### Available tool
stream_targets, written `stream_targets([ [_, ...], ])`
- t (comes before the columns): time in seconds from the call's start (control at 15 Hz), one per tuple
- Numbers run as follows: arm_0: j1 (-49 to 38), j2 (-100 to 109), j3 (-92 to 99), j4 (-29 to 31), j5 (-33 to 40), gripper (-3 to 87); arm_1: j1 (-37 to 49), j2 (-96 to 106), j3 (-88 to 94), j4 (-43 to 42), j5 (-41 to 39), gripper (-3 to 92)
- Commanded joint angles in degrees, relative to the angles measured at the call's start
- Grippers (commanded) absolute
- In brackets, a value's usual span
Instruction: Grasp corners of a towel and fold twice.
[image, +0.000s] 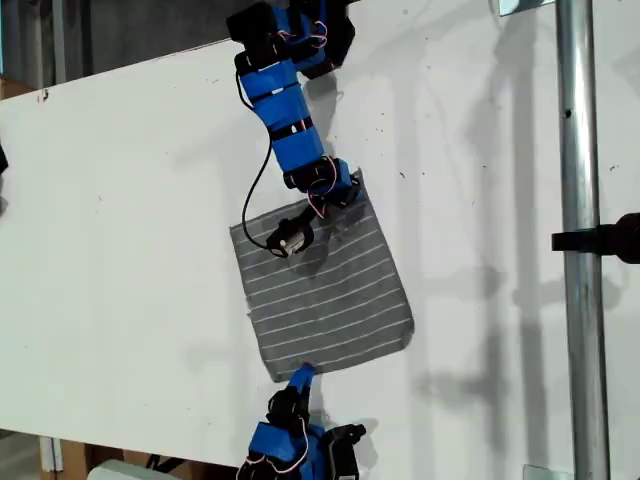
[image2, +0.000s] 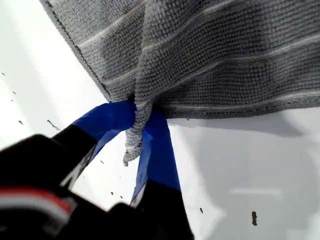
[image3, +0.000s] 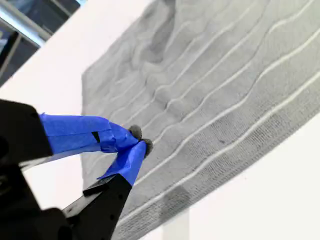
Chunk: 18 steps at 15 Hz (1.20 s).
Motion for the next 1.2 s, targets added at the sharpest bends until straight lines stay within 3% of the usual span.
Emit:
stream_targets([
  [0.0, 3.0, -17.9, -15.4, -1.4, -0.4, -3.1, 0.3, 0.2, -1.1, -0.8, -0.3, -0.1],
  [0.27, 12.6, -57.9, -43.3, -3.3, 7.5, -3.1, 0.4, 0.1, -1.3, -0.8, -0.4, -0.1],
  [0.53, 22.5, -90.5, -76.0, 7.8, 12.6, -3.1, 0.4, 0.0, -1.5, -0.7, -0.4, -0.1],
  [0.8, 25.8, -100.5, -87.6, 9.6, 13.9, -2.9, 0.3, -0.1, -1.5, -0.7, -0.4, -0.1],
  [0.93, 26.4, -99.9, -88.2, 9.9, 13.5, 24.7, 0.2, -0.1, -1.5, -0.7, -0.4, -0.1],
  [1.13, 27.1, -100.5, -87.2, 8.8, 17.2, 32.8, 0.3, -0.1, -1.5, -0.7, -0.4, -0.1],
])
